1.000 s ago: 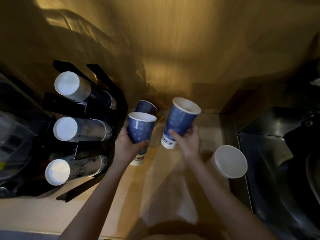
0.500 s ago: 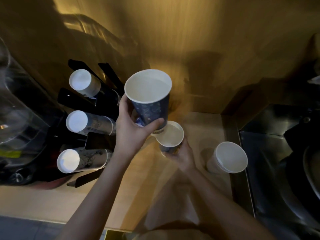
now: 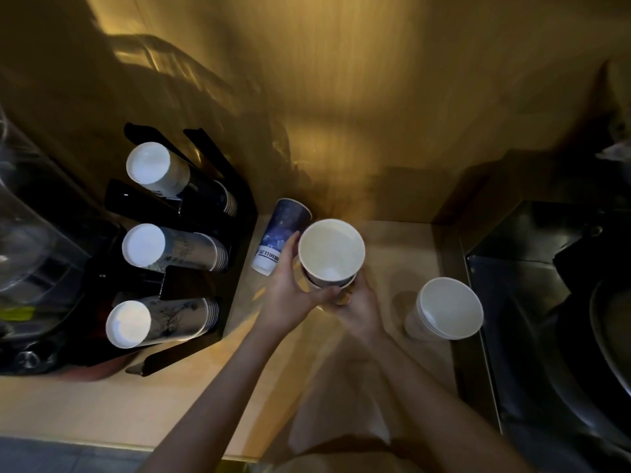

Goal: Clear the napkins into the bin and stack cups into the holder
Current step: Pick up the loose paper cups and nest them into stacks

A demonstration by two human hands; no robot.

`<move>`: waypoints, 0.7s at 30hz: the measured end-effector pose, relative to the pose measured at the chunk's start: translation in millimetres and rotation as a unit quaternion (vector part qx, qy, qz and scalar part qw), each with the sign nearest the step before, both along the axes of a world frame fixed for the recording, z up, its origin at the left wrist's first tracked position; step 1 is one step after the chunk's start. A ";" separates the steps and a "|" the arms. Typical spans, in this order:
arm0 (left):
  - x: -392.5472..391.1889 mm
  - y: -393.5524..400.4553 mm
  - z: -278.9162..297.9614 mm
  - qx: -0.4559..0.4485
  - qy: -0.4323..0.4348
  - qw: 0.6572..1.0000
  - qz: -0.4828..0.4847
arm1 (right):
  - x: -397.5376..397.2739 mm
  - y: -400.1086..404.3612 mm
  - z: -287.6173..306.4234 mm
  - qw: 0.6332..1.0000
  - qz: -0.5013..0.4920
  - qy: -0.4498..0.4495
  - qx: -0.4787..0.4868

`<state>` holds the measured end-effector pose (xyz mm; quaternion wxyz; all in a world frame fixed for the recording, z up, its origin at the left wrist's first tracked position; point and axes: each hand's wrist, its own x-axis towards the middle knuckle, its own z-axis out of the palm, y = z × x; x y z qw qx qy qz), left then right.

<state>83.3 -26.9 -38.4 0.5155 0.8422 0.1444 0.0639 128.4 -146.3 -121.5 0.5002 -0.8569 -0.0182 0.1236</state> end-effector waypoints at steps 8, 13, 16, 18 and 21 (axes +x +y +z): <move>6.8 -5.4 -6.7 0.088 0.001 0.996 -0.006 | 4.2 -2.3 -2.3 1.000 0.014 0.008 -0.006; 11.4 0.0 -14.5 0.099 -0.019 0.995 -0.015 | 6.1 -2.5 -2.1 1.000 0.017 0.002 -0.018; 18.9 8.5 -12.2 0.072 -0.012 0.997 -0.032 | 10.5 0.5 -2.6 1.000 0.013 0.003 -0.023; 28.7 19.4 -6.7 0.019 -0.004 1.000 -0.025 | 15.2 2.4 -3.1 1.000 0.013 0.007 -0.024; 47.6 41.0 -5.5 0.040 -0.002 0.999 0.007 | 22.8 3.2 -0.7 0.999 0.024 0.008 -0.024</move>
